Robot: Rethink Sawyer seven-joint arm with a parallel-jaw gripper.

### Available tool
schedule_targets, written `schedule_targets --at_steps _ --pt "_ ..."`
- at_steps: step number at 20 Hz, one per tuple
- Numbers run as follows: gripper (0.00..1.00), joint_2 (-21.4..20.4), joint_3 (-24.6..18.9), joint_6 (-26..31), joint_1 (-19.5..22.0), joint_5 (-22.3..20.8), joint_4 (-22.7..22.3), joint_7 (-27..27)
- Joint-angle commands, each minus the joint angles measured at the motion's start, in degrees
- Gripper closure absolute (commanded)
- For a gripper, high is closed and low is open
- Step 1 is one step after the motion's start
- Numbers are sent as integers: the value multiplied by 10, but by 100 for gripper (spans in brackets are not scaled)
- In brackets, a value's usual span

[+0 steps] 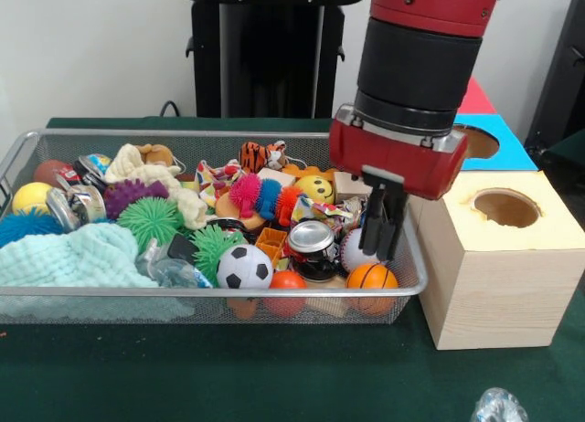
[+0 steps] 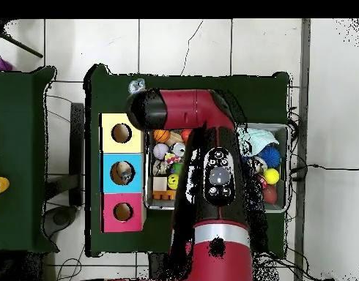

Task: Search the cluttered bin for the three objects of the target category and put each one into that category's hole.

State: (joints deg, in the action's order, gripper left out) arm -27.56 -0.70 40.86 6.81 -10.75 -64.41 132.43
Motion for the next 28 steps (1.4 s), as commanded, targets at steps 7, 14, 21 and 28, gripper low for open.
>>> schedule_targets --at_steps 7,14,21,28 --pt "100 54 -71 133 33 6 142 -68" --pt "100 65 -66 118 22 6 144 -42" --pt "100 2 -55 110 33 30 58 -21" --pt "100 -33 -9 134 8 34 29 48"
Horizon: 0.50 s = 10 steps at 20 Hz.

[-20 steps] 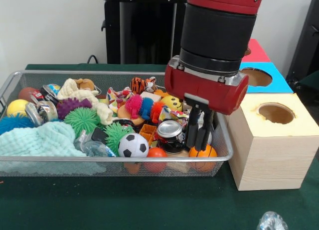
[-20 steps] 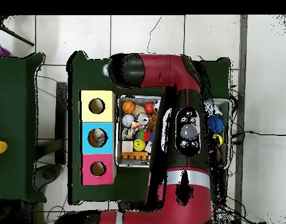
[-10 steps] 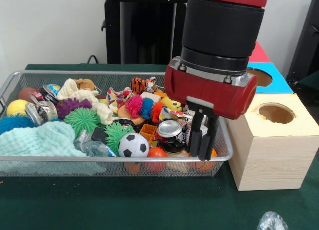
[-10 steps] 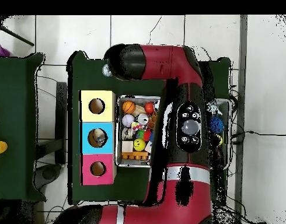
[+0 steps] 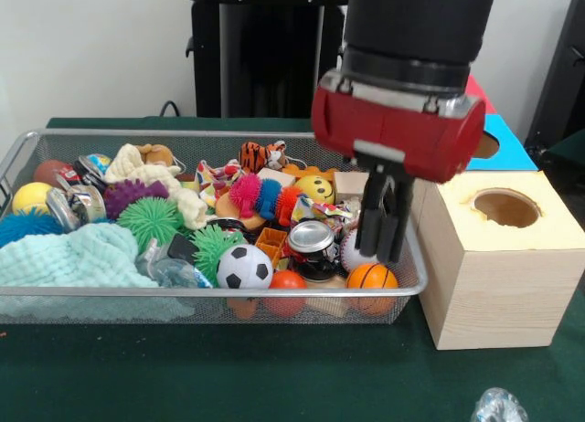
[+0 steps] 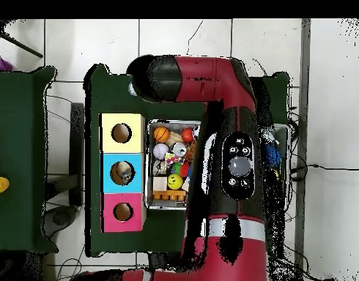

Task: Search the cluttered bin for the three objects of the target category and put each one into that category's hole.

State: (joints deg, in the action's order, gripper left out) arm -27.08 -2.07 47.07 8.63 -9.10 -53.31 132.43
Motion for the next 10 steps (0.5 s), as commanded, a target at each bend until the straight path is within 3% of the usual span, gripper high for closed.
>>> schedule_targets --at_steps 1,10 --pt "100 -36 7 74 -11 18 -80 50" --pt "100 -31 17 60 -18 20 -81 42"
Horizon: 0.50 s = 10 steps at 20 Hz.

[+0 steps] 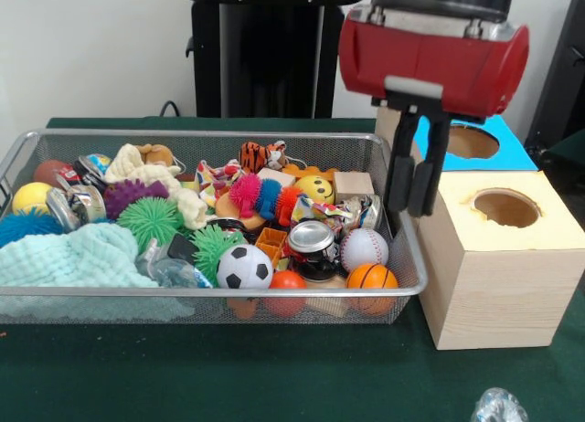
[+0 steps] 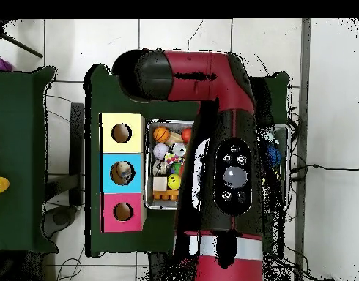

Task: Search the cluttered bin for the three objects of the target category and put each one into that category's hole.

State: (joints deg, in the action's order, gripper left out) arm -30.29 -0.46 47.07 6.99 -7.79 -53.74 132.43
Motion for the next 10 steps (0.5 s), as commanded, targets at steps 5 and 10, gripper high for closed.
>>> schedule_targets --at_steps 5,10 --pt "100 2 -2 47 2 11 -84 37" --pt "100 2 -2 44 4 12 -87 33"
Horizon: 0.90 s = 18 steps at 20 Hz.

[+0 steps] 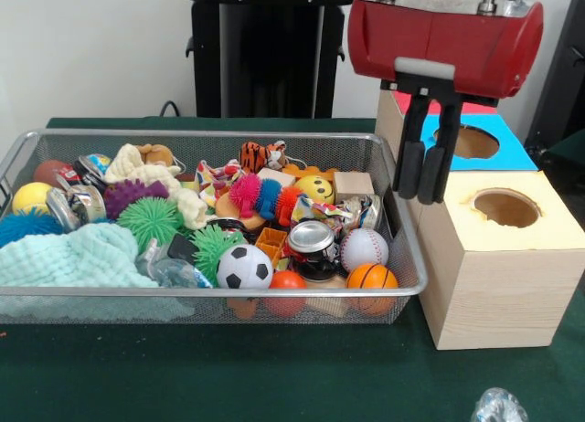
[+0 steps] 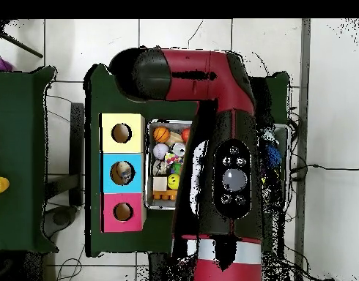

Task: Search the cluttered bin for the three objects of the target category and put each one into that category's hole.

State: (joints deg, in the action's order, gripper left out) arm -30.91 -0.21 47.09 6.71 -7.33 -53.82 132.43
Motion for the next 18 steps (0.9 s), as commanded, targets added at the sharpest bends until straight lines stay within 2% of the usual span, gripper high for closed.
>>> schedule_targets --at_steps 1,18 --pt "100 8 -5 44 7 7 -87 33" --pt "100 6 -6 43 7 8 -91 33"
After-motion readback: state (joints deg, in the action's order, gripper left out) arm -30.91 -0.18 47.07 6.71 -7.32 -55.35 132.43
